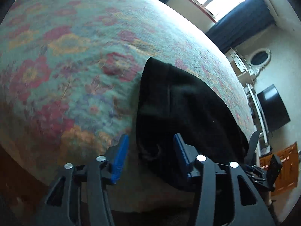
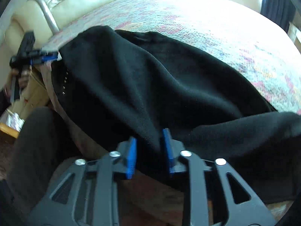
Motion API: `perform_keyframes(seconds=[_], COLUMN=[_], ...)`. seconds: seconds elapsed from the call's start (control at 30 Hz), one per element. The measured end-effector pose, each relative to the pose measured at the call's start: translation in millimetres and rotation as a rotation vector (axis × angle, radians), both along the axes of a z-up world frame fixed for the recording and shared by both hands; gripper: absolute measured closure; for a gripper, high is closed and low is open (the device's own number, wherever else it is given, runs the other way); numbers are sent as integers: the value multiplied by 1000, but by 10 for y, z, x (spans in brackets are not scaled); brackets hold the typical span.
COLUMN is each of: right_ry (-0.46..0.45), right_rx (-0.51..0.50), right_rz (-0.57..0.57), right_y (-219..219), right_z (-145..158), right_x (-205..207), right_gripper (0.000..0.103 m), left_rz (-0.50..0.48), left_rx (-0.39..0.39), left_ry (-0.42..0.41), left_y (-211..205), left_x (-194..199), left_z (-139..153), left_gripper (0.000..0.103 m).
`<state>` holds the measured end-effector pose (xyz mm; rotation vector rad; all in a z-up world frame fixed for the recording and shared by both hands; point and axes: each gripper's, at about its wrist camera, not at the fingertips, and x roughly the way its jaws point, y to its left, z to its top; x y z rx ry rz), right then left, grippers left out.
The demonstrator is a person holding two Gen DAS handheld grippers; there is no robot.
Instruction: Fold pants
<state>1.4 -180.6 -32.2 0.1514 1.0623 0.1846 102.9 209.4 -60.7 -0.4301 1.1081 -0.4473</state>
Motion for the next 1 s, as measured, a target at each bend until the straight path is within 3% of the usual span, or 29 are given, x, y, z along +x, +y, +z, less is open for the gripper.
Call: perform_keyframes(seconds=[0.1, 0.2, 0.23, 0.37, 0.63, 0.73, 0.87, 0.93, 0.97, 1.0], right_ry=[-6, -3, 3, 28, 33, 25, 8, -7, -9, -8], right_rx=[129, 323, 409, 585, 688, 724, 815, 844, 851, 850], right_rz=[-81, -181, -232, -335, -400, -419, -513, -579, -606, -641], right_y=[-99, -280, -360, -491, -543, -575, -723, -803, -842, -879], right_z=[67, 64, 27, -121, -147, -122, -137, -160, -175, -201], right_x=[-60, -71, -85, -147, -226, -285, -453, -559, -604, -650], right_gripper=[49, 42, 40, 39, 37, 35, 33, 33, 33, 33], left_rz=[54, 81, 89, 129, 315, 421, 491, 470, 456, 442], left_rx=[-75, -118, -109, -41, -98, -159, -204, -162, -132, -107], left_ry=[17, 31, 37, 70, 147, 173, 202, 199, 202, 204], left_y=[-3, -161, -233, -450, -460, -370, -324, -351, -370, -379], left_x=[-167, -216, -210, -97, 109, 145, 152, 153, 152, 143], left_z=[136, 264, 273, 162, -149, -203, -252, -224, -218, -227], left_gripper=[45, 45, 45, 45, 45, 45, 45, 58, 72, 76])
